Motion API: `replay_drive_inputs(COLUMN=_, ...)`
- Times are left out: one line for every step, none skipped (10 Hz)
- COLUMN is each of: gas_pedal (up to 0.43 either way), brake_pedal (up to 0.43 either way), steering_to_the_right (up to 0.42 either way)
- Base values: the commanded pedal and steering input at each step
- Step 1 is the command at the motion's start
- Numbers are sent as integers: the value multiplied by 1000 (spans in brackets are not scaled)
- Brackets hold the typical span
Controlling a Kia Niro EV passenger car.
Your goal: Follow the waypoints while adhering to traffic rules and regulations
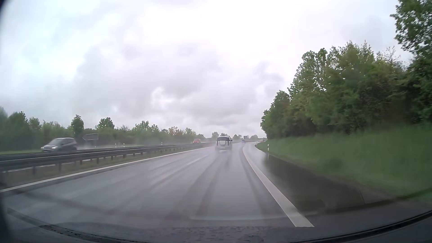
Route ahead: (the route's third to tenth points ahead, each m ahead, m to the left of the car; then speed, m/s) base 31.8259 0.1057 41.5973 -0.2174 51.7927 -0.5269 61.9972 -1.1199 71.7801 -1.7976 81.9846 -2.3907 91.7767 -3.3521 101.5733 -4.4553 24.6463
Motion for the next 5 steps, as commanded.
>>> replay_drive_inputs(gas_pedal=339, brake_pedal=0, steering_to_the_right=7)
replay_drive_inputs(gas_pedal=339, brake_pedal=0, steering_to_the_right=7)
replay_drive_inputs(gas_pedal=339, brake_pedal=0, steering_to_the_right=7)
replay_drive_inputs(gas_pedal=339, brake_pedal=0, steering_to_the_right=7)
replay_drive_inputs(gas_pedal=339, brake_pedal=0, steering_to_the_right=7)
